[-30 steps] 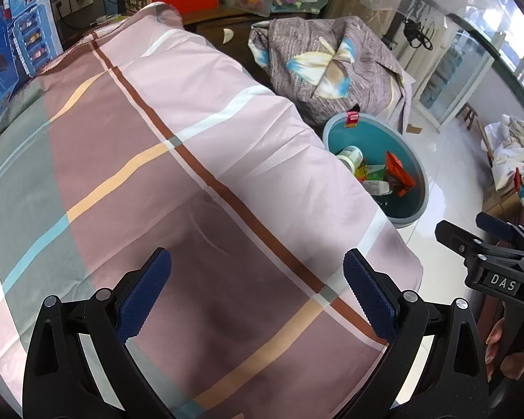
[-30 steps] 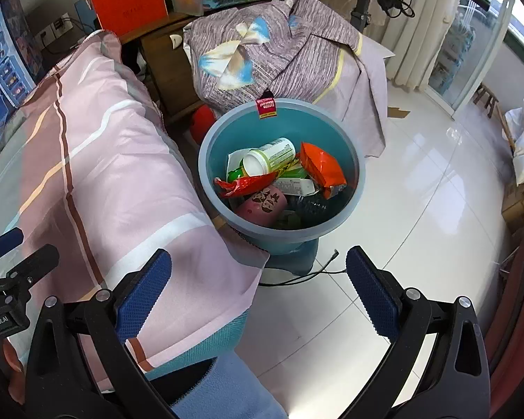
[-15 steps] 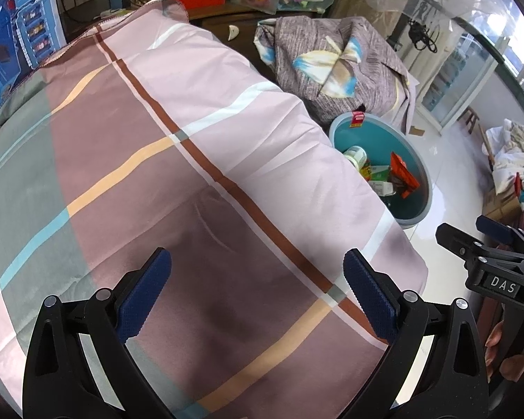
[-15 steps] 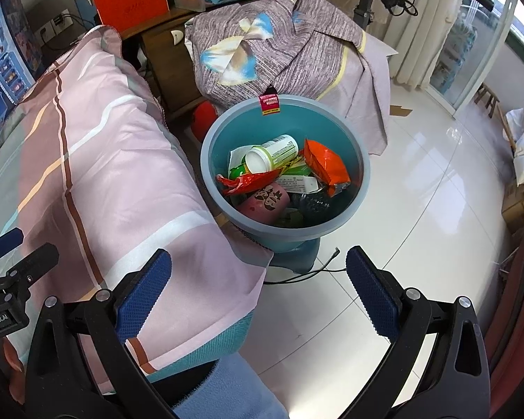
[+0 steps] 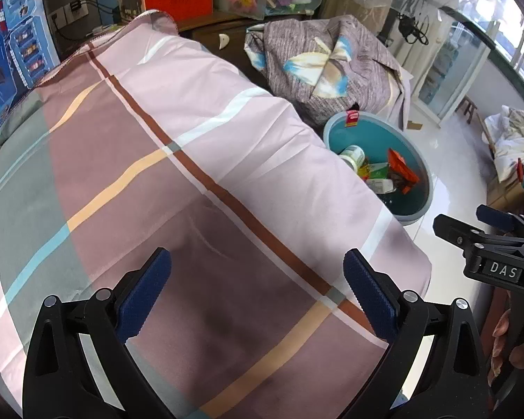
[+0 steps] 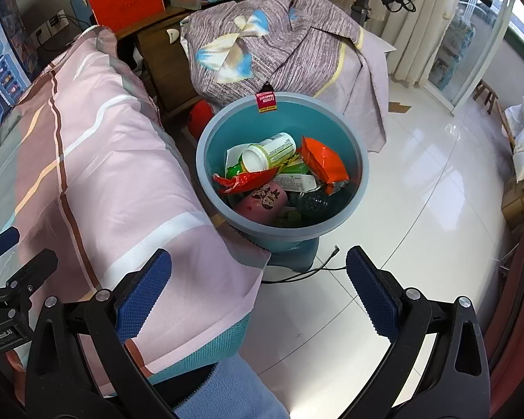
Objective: Collect trash
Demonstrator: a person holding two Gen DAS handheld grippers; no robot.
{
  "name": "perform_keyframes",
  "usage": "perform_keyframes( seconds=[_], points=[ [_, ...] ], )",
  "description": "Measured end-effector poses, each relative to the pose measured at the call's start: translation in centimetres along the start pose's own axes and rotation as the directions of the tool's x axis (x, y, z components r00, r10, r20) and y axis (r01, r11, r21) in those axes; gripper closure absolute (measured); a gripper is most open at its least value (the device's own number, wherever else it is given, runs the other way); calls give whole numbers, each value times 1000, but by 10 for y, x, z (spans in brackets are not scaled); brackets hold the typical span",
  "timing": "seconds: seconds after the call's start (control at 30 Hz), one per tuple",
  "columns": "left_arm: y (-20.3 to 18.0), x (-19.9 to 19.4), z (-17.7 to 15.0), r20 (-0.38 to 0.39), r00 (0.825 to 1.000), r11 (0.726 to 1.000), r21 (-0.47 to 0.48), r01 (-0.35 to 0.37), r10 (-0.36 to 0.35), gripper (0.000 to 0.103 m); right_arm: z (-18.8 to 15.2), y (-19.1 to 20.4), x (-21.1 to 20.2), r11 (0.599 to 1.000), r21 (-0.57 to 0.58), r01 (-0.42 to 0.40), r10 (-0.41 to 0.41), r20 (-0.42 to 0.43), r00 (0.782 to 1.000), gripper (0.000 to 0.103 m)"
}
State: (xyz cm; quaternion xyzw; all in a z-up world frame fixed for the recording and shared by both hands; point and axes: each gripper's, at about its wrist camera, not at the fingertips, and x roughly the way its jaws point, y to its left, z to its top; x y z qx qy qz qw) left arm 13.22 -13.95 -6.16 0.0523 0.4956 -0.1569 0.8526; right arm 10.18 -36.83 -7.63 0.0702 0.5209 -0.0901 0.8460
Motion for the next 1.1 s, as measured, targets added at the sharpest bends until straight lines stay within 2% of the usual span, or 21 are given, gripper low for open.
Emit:
perform_keyframes(
  seconds=[0.47,1.1],
  points=[
    [2,0,0,-1,1000,1000,3,-17,17,4,4,-1,0,1000,-4,8,-8,4,1000,7],
    [22,5,0,-32,999,999,-39,-25,24,4,11,2,-5,1000,-5,25,-24,15,1000,7]
  ],
)
